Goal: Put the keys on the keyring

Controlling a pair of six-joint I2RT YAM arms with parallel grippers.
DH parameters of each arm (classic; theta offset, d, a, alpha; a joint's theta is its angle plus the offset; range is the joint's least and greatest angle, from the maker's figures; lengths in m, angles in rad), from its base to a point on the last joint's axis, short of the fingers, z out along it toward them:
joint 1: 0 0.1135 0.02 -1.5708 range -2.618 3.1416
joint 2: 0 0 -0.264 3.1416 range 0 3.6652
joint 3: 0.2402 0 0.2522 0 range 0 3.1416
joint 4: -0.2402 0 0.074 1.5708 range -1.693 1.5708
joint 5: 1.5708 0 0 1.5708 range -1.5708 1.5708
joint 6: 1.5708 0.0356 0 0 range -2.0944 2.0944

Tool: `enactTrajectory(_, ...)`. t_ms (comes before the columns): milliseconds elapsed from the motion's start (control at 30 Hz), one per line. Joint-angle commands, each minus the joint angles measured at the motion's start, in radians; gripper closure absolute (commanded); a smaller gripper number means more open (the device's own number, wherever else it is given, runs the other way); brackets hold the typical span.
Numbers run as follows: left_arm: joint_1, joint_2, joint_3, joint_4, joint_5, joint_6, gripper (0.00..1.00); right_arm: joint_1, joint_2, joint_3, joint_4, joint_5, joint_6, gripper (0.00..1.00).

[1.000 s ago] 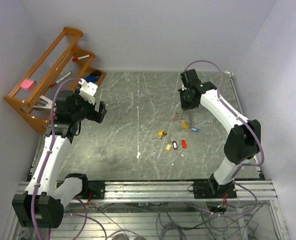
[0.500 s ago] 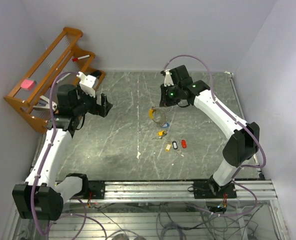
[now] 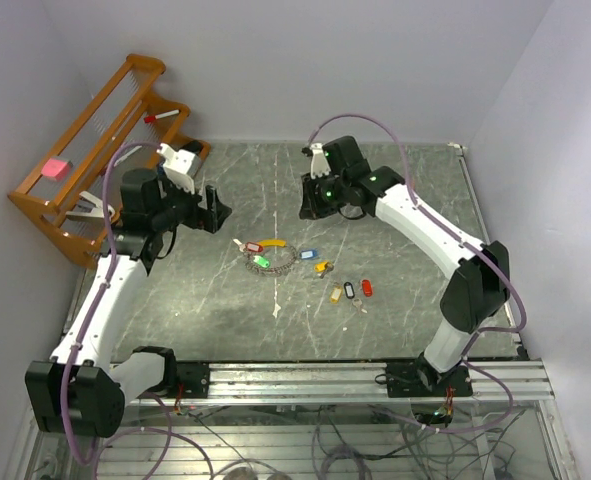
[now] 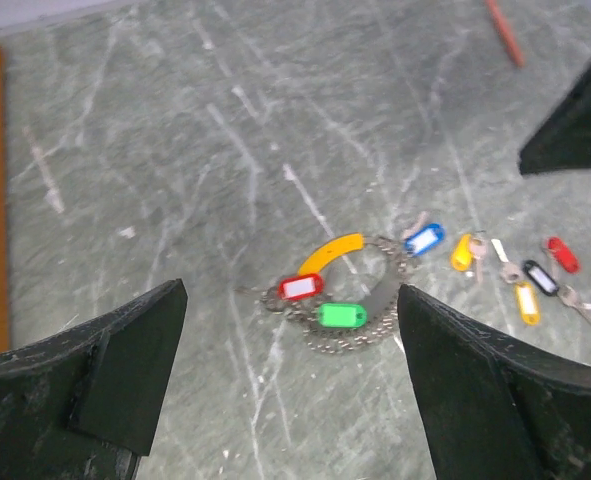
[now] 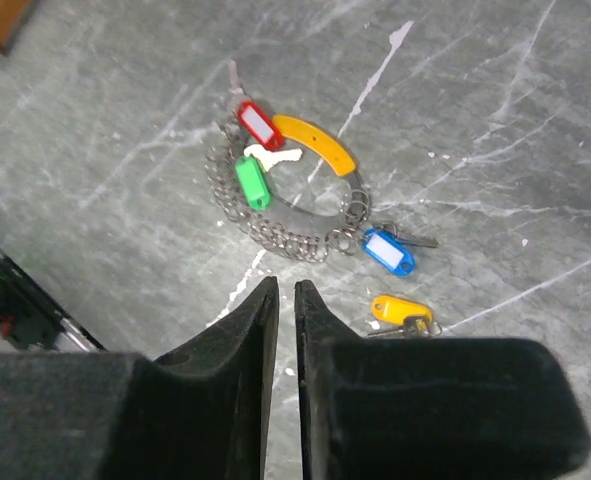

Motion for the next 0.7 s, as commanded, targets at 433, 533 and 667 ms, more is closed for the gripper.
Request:
enactTrajectory(433,0.109,-0.056,0.087,-0.279,-0.685,-0.091,0.05,0.208,0.252,0.04,0.032,0.106,-0.177,0.63)
enactTrajectory(533,0.14,-0.055,0.088,-0.303,-0.691,-0.081,0.06,0.233,0.323,0.112,0.022,0.149,-0.145,0.64)
enactTrajectory(667,0.156,-0.048,0.095,-0.315,-0.702,-0.076,0.06,0.266,0.436,0.262,-0.023,0.188,-0.084,0.66)
